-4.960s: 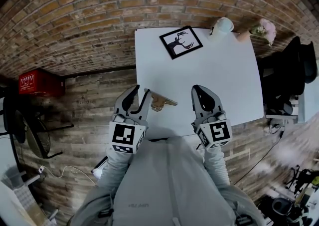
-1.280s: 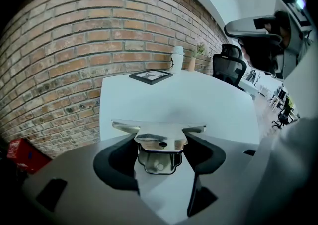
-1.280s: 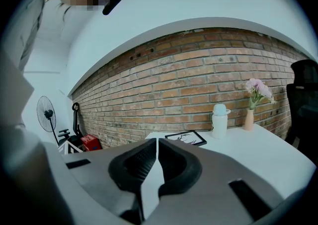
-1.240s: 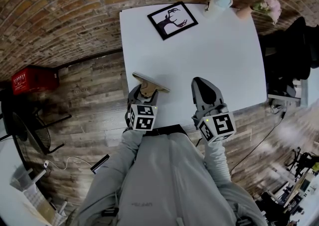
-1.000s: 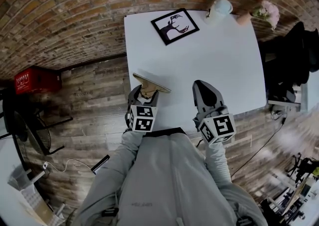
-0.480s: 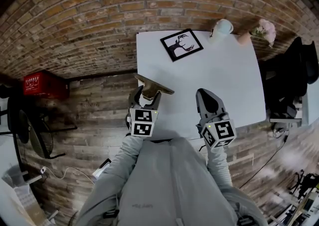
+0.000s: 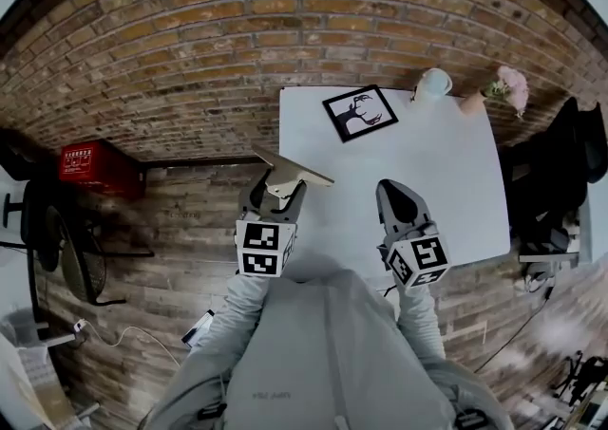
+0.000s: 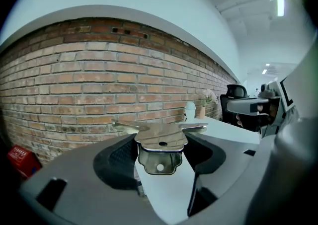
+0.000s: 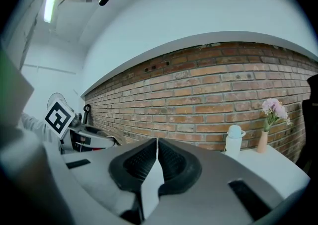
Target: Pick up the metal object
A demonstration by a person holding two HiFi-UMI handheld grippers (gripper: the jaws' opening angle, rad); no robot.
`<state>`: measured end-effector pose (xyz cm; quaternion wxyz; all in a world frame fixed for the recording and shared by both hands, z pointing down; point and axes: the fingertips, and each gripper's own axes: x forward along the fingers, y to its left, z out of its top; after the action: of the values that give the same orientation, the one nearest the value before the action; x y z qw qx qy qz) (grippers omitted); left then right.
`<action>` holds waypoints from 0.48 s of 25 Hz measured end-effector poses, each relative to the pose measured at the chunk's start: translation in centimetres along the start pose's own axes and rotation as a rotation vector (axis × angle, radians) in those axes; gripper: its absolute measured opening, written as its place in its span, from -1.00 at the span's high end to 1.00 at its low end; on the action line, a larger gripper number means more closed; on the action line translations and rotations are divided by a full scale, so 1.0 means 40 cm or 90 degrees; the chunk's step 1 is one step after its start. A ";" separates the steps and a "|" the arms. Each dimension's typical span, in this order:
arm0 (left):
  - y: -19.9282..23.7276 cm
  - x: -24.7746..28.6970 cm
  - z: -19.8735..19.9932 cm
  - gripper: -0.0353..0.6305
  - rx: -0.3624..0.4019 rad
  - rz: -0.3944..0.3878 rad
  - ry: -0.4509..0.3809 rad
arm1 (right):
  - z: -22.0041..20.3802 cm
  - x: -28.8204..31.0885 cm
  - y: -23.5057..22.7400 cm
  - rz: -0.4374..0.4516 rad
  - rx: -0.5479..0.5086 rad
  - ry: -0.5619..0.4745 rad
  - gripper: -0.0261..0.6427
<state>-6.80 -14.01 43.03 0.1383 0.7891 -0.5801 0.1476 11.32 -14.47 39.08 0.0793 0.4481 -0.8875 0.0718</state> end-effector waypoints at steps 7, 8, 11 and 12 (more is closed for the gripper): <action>0.057 -0.071 0.058 -0.01 -0.034 0.023 -0.043 | -0.001 0.023 0.019 0.021 -0.011 0.013 0.85; 0.064 -0.079 0.065 -0.01 -0.040 0.026 -0.051 | -0.002 0.026 0.020 0.022 -0.012 0.016 0.85; 0.085 -0.100 0.086 -0.01 -0.053 0.036 -0.074 | -0.003 0.033 0.020 0.022 -0.016 0.020 0.85; 0.091 -0.105 0.091 -0.01 -0.057 0.038 -0.079 | -0.001 0.036 0.020 0.021 -0.017 0.020 0.85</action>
<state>-11.21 -12.79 38.22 0.1329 0.7720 -0.6170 0.0759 9.84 -15.12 39.38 0.0977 0.4312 -0.8944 0.0681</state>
